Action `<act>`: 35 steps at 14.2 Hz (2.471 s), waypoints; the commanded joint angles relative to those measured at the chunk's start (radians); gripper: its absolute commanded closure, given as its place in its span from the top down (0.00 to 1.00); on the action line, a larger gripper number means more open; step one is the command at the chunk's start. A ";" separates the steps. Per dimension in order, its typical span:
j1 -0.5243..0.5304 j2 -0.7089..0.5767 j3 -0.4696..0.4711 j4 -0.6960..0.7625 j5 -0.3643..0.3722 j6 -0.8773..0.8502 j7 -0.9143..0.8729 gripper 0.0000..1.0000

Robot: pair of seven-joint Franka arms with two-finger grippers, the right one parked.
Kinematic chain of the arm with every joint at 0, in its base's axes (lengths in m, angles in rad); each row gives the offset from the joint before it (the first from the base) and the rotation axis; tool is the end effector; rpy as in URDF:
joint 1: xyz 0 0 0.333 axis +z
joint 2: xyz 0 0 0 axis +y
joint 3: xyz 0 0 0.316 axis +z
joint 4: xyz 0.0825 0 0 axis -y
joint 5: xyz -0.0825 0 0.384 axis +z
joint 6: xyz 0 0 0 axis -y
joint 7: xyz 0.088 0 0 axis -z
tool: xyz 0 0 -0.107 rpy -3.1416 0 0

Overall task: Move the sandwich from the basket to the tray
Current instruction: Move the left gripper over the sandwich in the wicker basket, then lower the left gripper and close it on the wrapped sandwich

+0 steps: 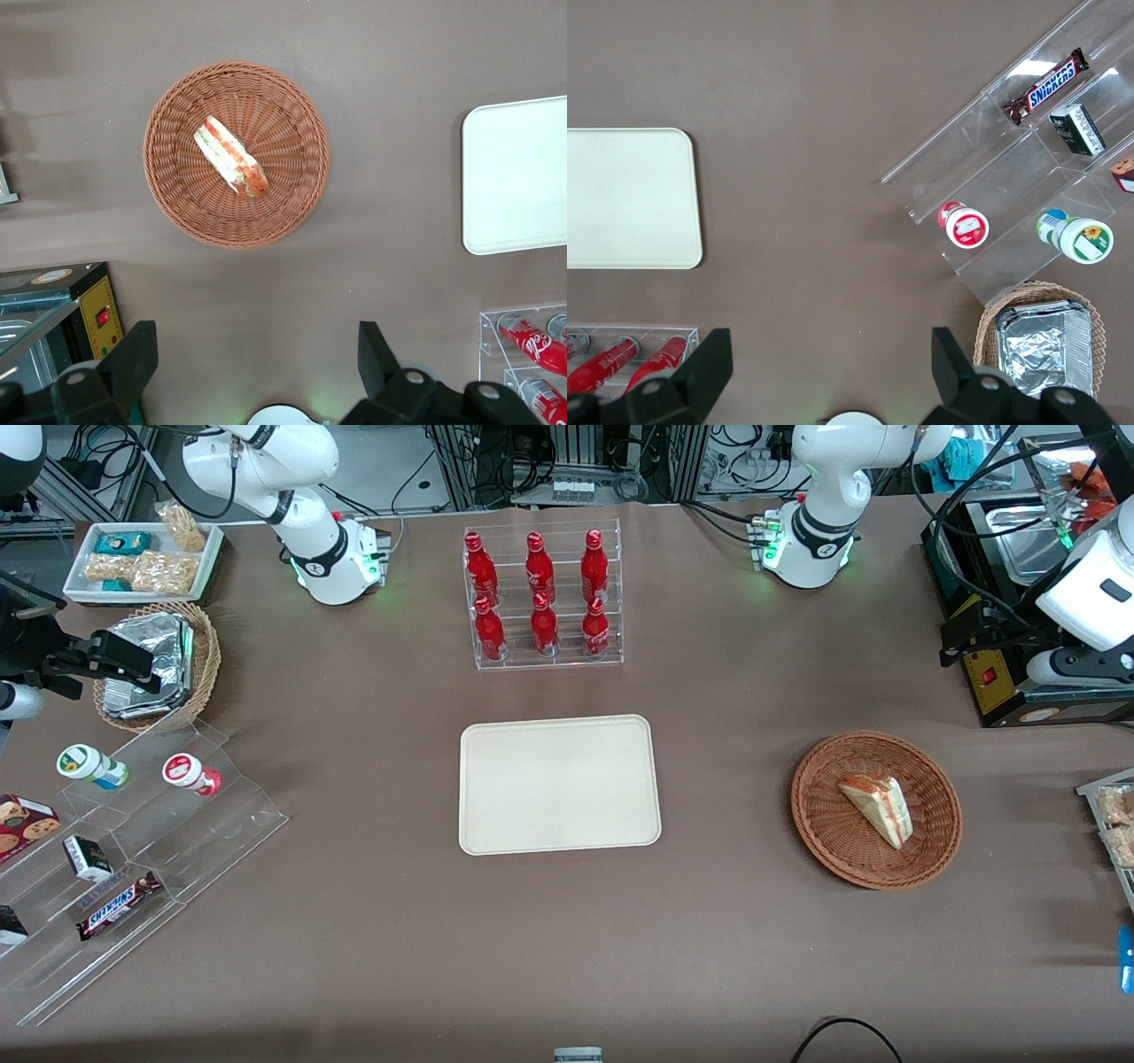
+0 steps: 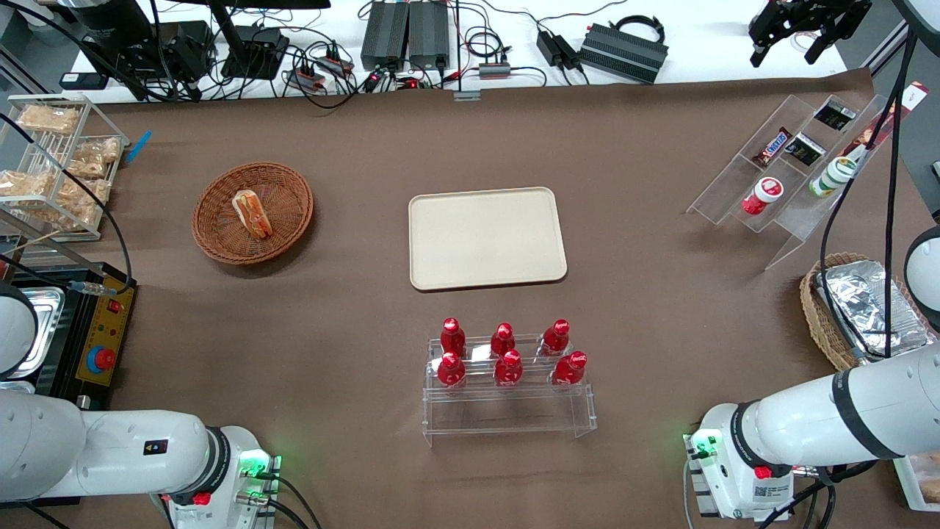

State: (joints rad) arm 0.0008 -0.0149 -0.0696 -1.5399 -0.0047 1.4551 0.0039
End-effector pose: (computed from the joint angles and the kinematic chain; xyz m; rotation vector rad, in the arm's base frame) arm 0.5366 -0.0378 0.6373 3.1362 -0.1146 -0.1099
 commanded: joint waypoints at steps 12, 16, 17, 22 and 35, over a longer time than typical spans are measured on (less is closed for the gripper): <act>0.021 0.093 0.025 -0.567 0.121 0.616 0.002 1.00; 0.053 0.164 0.031 -0.606 0.117 0.784 -0.172 1.00; 0.054 0.176 0.031 -0.606 0.117 0.803 -0.250 1.00; 0.047 0.213 0.030 -0.597 0.107 0.866 -0.736 1.00; 0.021 0.313 0.025 -0.597 0.114 0.955 -1.030 0.12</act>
State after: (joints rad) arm 0.0373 0.3284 -0.0471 -2.1432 0.1003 2.4495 -1.0175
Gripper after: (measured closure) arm 0.251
